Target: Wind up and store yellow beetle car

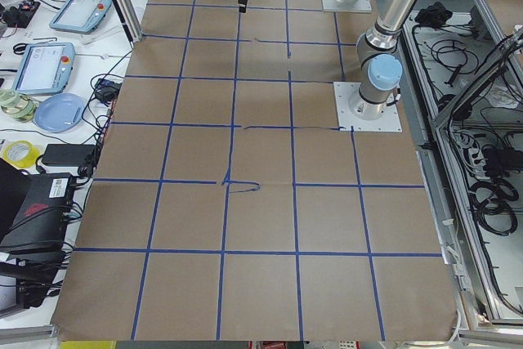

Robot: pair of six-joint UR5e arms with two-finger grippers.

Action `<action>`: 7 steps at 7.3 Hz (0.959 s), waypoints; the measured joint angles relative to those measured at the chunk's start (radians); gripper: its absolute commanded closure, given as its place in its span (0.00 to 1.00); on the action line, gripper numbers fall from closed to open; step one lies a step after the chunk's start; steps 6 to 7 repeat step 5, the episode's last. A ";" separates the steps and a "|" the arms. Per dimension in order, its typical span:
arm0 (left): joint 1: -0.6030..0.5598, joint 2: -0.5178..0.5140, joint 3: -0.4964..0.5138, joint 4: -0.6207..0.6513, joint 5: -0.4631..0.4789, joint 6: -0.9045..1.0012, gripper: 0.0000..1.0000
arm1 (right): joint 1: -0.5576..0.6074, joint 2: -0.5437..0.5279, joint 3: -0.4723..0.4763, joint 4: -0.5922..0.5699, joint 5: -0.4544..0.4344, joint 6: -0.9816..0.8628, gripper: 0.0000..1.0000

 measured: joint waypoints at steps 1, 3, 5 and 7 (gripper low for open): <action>-0.001 0.000 0.002 0.000 0.000 -0.001 0.00 | 0.000 -0.002 0.001 -0.006 -0.004 0.042 0.00; -0.004 -0.001 0.006 0.001 0.000 -0.005 0.00 | 0.002 -0.004 0.001 -0.010 -0.007 0.102 0.00; -0.008 -0.001 0.005 0.001 -0.001 -0.006 0.00 | 0.001 -0.005 0.000 -0.014 -0.008 0.145 0.00; -0.008 -0.001 0.005 0.001 -0.001 -0.006 0.00 | 0.001 -0.005 0.000 -0.014 -0.008 0.145 0.00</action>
